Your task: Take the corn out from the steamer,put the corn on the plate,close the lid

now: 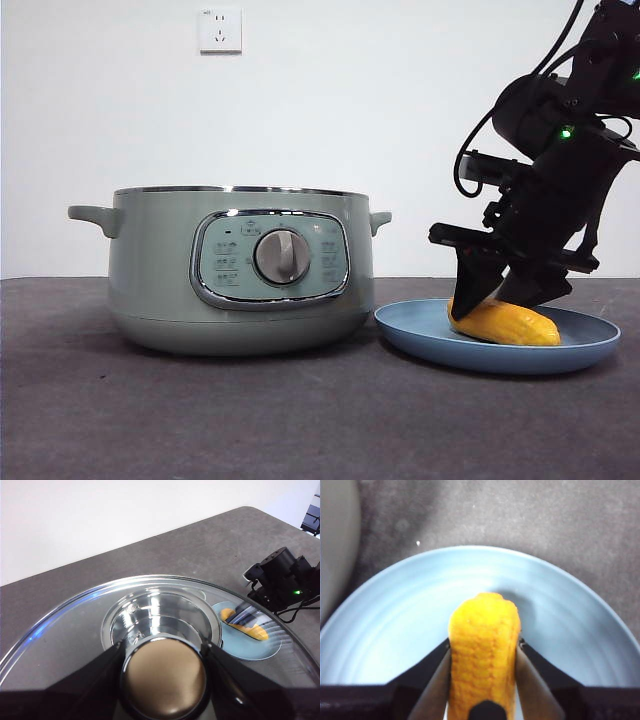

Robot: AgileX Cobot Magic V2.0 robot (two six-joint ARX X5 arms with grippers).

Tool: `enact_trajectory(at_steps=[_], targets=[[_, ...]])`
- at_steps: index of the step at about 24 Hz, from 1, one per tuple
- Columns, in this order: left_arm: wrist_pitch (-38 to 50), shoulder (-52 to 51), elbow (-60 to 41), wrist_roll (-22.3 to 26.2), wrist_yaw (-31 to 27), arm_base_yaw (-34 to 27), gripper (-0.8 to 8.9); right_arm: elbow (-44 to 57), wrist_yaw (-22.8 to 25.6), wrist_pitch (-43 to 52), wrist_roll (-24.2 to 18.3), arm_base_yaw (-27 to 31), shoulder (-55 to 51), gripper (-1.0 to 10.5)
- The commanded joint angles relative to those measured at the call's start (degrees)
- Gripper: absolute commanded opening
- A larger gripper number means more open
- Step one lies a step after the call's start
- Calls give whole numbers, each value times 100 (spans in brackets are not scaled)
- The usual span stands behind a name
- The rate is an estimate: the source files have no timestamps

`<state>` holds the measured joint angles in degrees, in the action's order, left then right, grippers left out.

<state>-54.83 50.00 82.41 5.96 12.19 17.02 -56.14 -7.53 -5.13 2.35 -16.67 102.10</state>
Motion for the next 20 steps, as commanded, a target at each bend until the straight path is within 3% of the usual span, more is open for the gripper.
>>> enact_trajectory(at_steps=[1, 6, 7, 20], targets=[[291, -63, 63, -44, 37, -11, -8, 92, 11, -90, 66, 7, 188, 18], [393, 98, 50, -44, 144, 0, -8, 90, 2, -181, 243, 7, -131, 494], [448, 173, 48, -42, 245, 35, -8, 90, 4, -227, 304, 7, -310, 547], [2004, 1810, 42, 142, 291, 826, -6, 90, 13, -1856, 334, 7, -4553, 549]])
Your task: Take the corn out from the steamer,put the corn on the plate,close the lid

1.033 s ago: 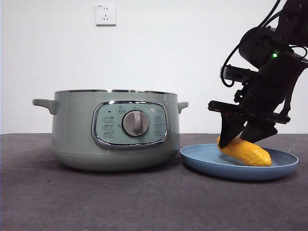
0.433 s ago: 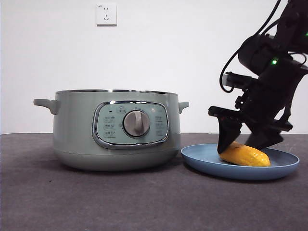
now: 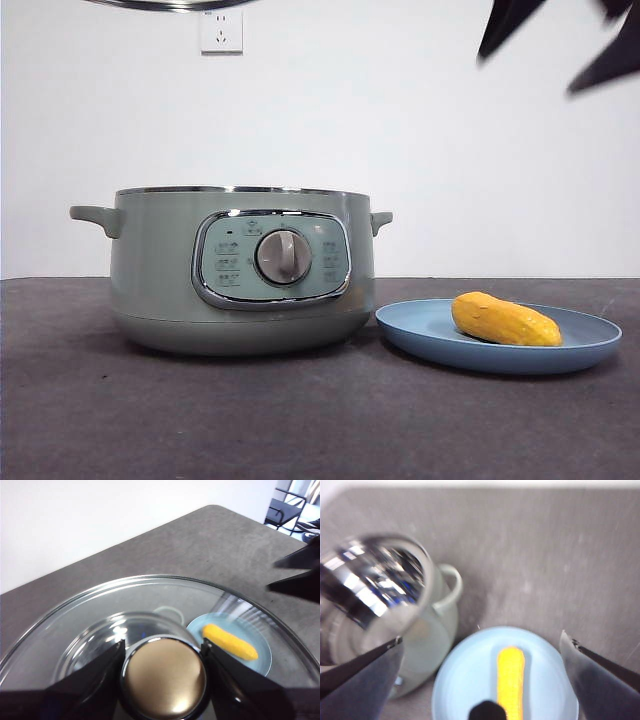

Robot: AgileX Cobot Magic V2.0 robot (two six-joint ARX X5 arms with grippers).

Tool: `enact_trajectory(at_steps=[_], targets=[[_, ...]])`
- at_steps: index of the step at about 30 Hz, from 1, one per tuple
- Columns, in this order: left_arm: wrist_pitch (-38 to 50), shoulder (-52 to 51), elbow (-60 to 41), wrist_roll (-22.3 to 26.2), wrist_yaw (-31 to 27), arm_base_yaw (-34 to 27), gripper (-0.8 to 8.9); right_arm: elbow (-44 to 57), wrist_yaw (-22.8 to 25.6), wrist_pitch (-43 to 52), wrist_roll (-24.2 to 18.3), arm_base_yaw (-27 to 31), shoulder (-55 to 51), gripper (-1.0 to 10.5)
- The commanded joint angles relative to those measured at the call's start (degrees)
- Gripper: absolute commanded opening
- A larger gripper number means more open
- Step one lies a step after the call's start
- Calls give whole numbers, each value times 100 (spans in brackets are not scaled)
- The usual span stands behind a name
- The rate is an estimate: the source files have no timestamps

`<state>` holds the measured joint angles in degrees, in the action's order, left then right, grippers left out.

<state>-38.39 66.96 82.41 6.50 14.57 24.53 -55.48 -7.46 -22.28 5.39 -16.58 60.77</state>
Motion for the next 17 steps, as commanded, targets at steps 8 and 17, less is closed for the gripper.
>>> enact_trajectory(at_steps=[8, 17], targets=[[1060, 970, 20, 149, 46, 203, -6, 24, 7, -944, 63, -2, -1926, 543], [2221, 1543, -568, 278, -155, 199, -6, 24, 9, -1727, 83, -2, -2756, 543]])
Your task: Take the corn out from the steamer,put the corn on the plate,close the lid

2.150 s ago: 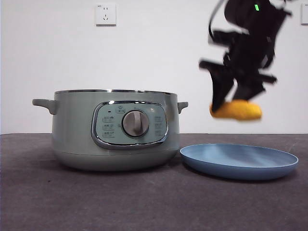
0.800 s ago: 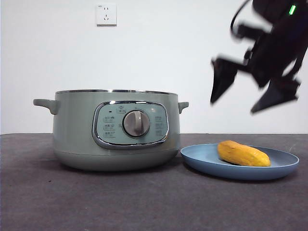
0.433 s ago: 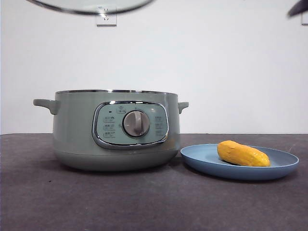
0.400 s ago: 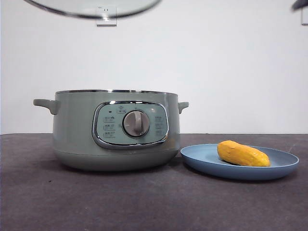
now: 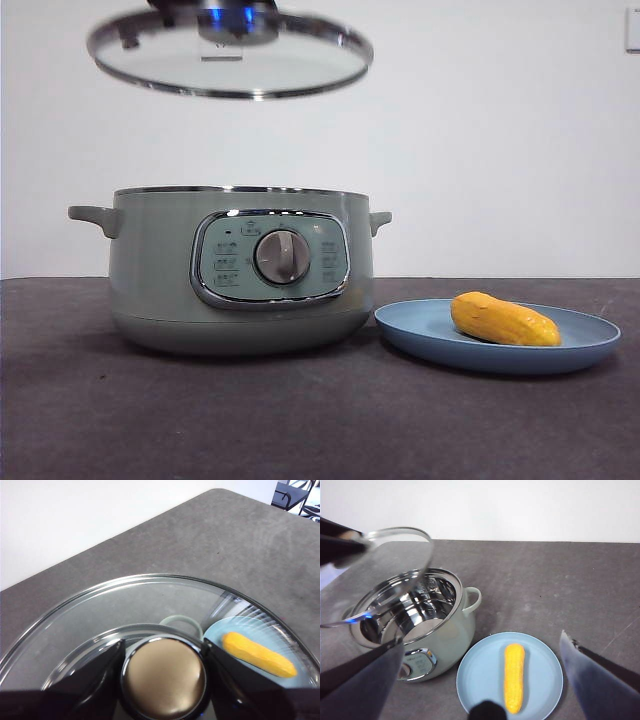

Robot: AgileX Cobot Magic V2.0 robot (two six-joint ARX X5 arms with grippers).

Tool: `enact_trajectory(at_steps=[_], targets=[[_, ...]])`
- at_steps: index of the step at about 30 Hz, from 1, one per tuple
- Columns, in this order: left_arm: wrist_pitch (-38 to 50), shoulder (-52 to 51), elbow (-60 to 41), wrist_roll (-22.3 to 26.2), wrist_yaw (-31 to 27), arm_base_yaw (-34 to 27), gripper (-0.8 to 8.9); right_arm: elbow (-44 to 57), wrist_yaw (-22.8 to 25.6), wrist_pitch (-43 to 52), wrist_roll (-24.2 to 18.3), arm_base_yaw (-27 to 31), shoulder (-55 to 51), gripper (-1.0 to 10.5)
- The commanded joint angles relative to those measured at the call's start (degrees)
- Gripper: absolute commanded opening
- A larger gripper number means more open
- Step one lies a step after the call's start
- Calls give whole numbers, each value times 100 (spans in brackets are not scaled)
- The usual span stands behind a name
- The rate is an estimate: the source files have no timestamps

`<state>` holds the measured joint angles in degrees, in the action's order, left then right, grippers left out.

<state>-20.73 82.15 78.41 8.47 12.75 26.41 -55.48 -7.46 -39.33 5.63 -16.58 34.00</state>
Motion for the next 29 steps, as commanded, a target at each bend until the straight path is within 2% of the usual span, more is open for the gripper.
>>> enact_trajectory(at_steps=[1, 11, 19, 29], targets=[[599, 42, -286, 79, -35, 11, -6, 24, 7, -35, 59, -2, -107, 543], [1744, 293, -938, 83, -214, -57, -6, 24, -2, -326, 59, -2, -149, 541], [1908, 763, -938, 81, -205, -144, -6, 24, -9, -332, 101, -4, -149, 541], [1985, 872, -938, 83, -201, -216, -6, 24, -11, -339, 101, -4, -149, 540]])
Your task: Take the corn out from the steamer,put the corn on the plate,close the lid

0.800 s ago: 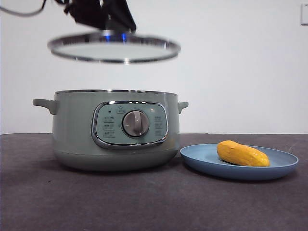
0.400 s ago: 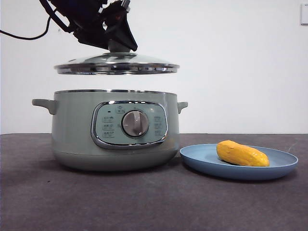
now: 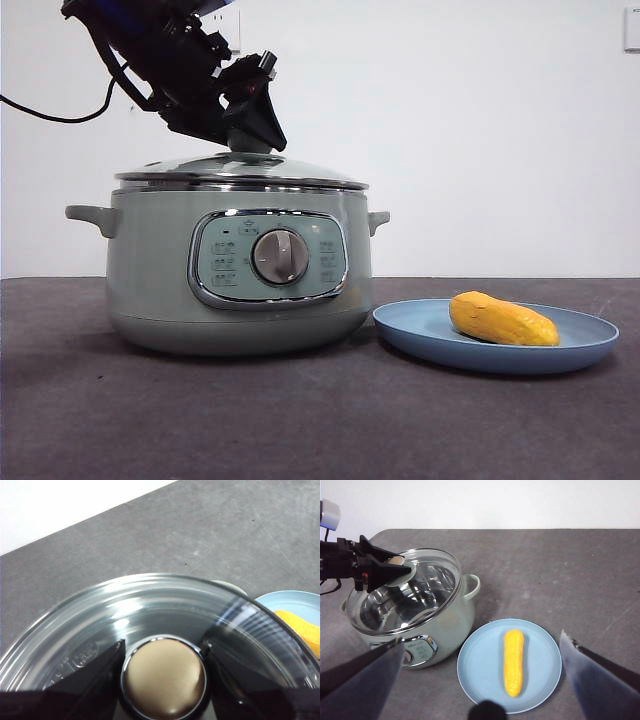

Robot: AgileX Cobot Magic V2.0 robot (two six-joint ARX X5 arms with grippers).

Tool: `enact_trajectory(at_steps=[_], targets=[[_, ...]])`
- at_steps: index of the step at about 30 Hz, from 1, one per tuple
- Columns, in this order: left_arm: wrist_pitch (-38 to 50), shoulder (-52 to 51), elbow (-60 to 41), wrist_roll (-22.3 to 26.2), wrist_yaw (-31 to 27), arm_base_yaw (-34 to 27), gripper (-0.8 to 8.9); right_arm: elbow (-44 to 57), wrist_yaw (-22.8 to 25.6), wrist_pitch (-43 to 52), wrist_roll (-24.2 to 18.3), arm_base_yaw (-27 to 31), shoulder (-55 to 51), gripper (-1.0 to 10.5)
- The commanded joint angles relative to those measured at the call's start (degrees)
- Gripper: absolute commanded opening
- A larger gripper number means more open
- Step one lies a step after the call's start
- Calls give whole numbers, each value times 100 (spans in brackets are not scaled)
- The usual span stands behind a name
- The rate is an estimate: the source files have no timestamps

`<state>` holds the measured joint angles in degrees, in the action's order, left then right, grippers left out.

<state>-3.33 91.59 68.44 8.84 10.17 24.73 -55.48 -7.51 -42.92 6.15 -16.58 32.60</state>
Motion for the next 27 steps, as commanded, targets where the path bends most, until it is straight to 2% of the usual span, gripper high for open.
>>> enact_trajectory(at_steps=[1, 20, 22, 25, 27], targets=[[234, -57, 59, 46, 57, -50, -6, 24, -7, 20, 48, -4, -9, 541], [-730, 79, 59, 22, 61, -46, 8, 24, -9, 24, 39, -4, -9, 540], [-765, 79, 59, 20, 66, -46, 80, 24, -9, 24, 39, -4, -9, 540], [-715, 79, 59, 20, 66, -46, 309, 24, -9, 22, 39, -4, -9, 540], [-673, 79, 59, 17, 66, -46, 389, 24, -9, 20, 39, -4, -9, 540]])
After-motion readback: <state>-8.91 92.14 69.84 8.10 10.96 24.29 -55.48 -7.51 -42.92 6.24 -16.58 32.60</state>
